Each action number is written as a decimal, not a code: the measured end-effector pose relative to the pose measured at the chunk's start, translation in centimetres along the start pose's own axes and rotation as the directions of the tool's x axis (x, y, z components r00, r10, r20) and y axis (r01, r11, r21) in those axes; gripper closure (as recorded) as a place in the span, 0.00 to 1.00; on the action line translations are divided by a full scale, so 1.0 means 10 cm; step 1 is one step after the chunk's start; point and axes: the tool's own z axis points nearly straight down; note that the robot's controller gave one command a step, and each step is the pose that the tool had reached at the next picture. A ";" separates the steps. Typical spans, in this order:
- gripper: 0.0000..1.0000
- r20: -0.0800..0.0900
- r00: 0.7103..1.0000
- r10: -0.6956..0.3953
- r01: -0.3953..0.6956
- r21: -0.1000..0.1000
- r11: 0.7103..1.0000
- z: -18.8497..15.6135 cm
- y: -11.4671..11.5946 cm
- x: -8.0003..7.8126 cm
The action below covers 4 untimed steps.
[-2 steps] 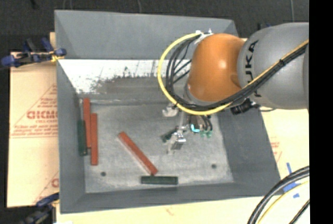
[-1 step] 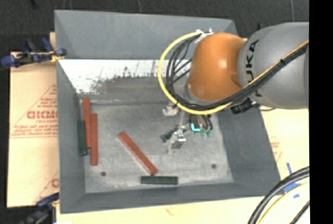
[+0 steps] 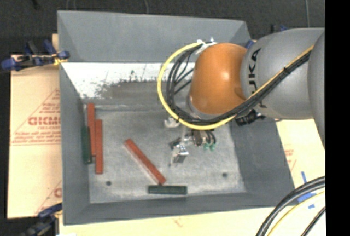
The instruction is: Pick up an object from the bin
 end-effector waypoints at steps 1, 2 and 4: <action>1.00 0.013 1.000 0.008 -0.008 -0.004 1.000 0.73 -1.22 -0.45; 0.00 0.023 1.000 0.010 -0.010 0.002 1.000 0.75 -1.25 -0.45; 0.00 0.022 1.000 0.013 -0.013 0.001 1.000 0.79 -1.25 -0.45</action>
Offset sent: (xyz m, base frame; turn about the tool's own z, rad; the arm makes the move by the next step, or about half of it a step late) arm 0.0000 0.0000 0.0000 0.0000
